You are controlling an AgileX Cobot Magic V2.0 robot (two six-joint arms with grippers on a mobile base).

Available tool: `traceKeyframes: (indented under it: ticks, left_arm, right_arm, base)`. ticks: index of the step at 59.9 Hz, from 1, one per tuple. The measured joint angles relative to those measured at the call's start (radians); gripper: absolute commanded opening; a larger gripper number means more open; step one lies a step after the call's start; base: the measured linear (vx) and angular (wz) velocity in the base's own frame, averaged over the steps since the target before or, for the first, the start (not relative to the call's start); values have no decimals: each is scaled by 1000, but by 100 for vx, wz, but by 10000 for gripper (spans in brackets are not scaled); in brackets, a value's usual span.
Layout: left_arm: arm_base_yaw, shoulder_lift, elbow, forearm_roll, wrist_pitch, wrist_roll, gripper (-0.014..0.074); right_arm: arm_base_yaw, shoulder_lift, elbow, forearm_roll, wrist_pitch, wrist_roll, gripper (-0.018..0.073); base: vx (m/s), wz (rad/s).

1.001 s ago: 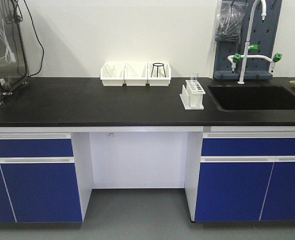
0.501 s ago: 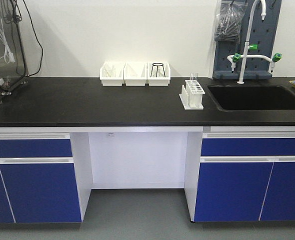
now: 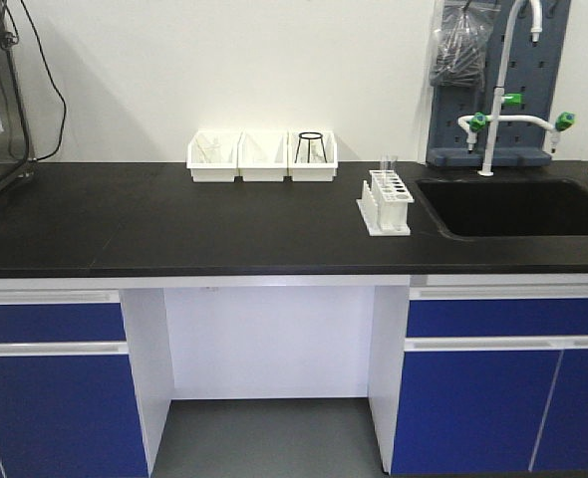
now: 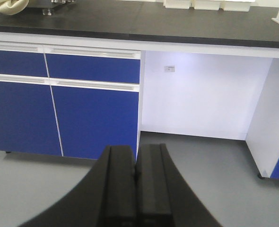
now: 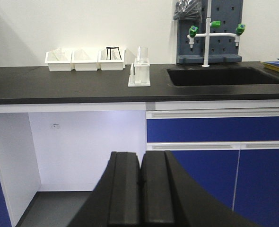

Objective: Flip and reinsert test tube from rack
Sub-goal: 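Drive the base toward the white test-tube rack on the bench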

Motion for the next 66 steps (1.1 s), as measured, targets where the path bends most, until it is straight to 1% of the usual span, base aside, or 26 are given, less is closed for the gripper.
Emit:
traceKeyframes:
  ticks: [66]
  left_arm:
    - [0, 0, 0, 0, 0, 0, -6]
  right_arm:
    - [0, 0, 0, 0, 0, 0, -12]
  base:
    - [47, -1]
